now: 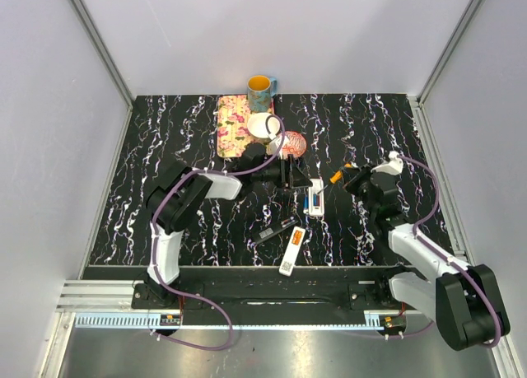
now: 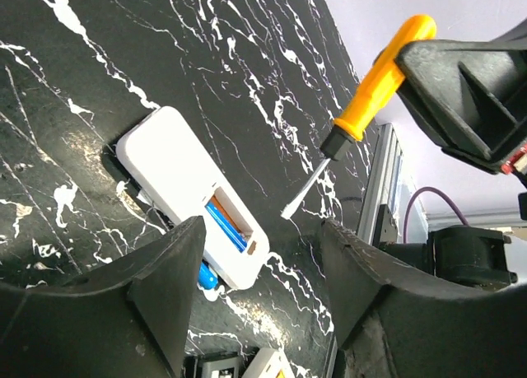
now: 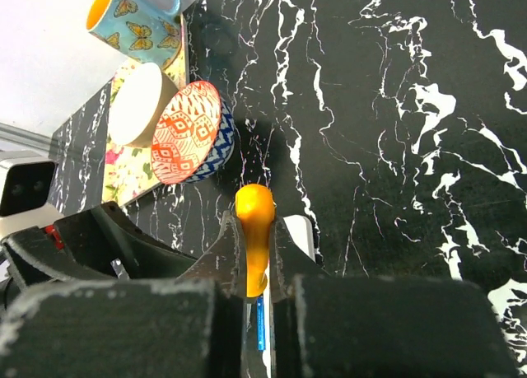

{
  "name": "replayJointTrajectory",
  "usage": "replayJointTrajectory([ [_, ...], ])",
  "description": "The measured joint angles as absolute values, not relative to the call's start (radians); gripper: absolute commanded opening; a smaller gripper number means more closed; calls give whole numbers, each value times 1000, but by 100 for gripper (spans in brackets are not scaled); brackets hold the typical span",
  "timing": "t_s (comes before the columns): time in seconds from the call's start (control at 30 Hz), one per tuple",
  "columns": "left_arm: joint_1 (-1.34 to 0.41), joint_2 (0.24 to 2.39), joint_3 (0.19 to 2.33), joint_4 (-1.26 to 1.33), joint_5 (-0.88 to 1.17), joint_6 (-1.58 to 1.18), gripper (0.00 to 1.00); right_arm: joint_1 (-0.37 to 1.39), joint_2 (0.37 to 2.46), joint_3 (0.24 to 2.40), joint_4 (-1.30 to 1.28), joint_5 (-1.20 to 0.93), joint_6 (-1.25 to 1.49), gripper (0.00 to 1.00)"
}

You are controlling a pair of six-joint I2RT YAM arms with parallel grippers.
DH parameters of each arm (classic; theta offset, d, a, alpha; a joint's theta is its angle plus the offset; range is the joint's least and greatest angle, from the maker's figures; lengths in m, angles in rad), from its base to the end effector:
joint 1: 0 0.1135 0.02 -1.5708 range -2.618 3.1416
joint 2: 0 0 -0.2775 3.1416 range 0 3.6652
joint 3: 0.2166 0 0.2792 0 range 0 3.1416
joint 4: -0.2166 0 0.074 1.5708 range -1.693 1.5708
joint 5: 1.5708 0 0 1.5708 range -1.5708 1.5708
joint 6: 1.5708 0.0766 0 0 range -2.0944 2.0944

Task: Unload the batteries from the remote control

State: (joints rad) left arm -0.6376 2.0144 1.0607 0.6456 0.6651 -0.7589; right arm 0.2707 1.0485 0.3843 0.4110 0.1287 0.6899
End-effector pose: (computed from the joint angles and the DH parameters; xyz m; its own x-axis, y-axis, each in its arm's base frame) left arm 0.3526 -0.3200 0.1358 -0.8243 -0.0632 -0.5626 0.5151 0.3290 -0.7915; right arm 0.2709 0.0650 0.1956 -0.2788 0.5777 -0.7672 0.0414 0.8053 0.5914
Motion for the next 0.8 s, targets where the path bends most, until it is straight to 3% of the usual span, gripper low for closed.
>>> replayJointTrajectory([
  [0.8,-680,2123,1140,500,668,-707,54,361,1144,360,422,325,673,0],
])
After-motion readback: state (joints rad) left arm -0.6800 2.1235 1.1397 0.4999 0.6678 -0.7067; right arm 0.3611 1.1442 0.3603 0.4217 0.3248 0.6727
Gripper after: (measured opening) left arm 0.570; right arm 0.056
